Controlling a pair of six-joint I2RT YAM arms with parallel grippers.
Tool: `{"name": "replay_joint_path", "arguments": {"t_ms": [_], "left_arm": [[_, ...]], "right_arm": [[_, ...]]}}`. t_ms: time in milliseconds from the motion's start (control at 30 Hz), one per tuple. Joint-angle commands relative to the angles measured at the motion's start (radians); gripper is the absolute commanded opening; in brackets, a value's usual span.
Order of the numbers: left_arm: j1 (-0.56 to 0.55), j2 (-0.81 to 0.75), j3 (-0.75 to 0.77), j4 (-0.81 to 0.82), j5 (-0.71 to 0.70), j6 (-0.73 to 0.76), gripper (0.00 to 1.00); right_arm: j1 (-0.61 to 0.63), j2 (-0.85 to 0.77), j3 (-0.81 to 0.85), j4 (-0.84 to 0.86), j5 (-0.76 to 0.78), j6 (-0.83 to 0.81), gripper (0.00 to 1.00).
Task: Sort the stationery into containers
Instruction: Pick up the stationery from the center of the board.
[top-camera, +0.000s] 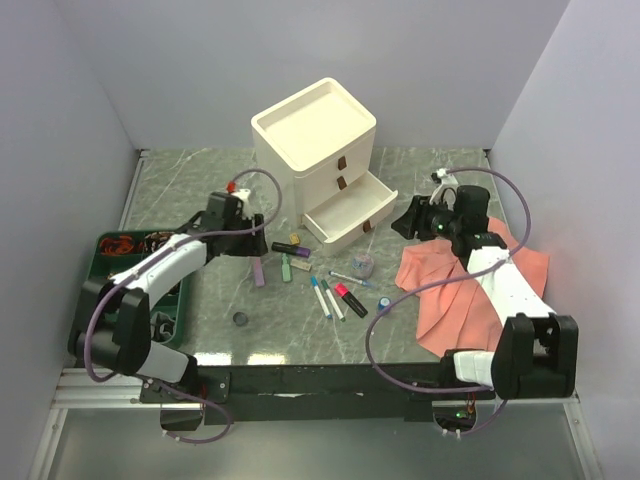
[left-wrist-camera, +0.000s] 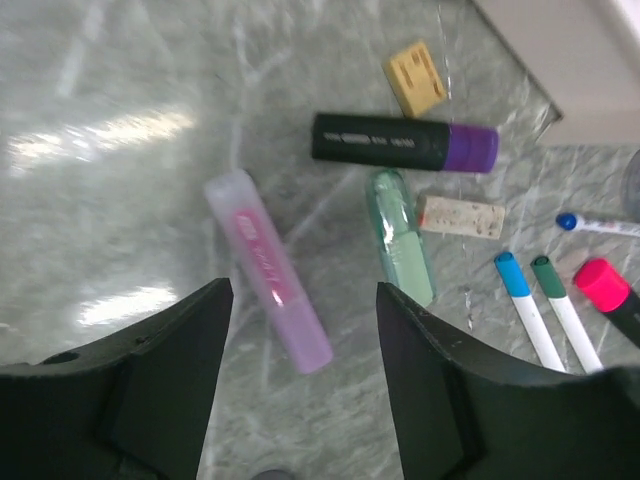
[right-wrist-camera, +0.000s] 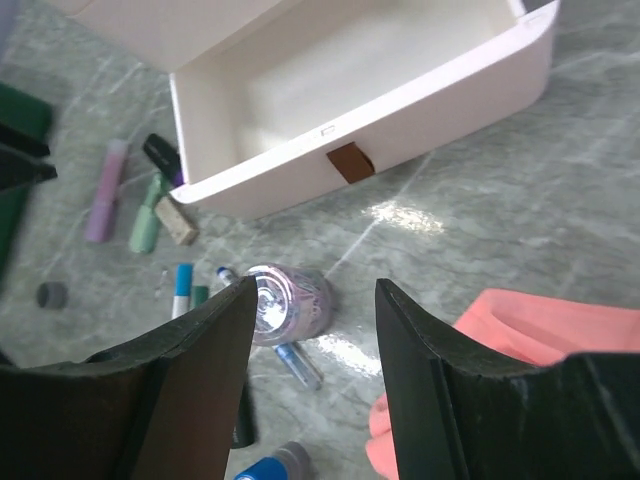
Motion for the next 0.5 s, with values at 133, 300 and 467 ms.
{"name": "replay_joint_path", "arguments": {"t_ms": [133,300,467], "left_arm": [[-0.167,0.117,0.063,-0.014,-0.139,-0.16,0.5],[-0.219,0.191,0.098,0.005,-0.17,-0.194,0.54],[-0.268,0.251,0.117,0.015,-0.192,-0.199,0.62]], "right_arm": [[0.035,-0.118,-0.039,-0.051,0.202,-0.066,0.58],[0.035,-0.179,-0.067,-0.053,0.197,-0.06,0.58],[0.036,-0.226,-0.099,-0.065,0.188,-0.059,0.59]]}}
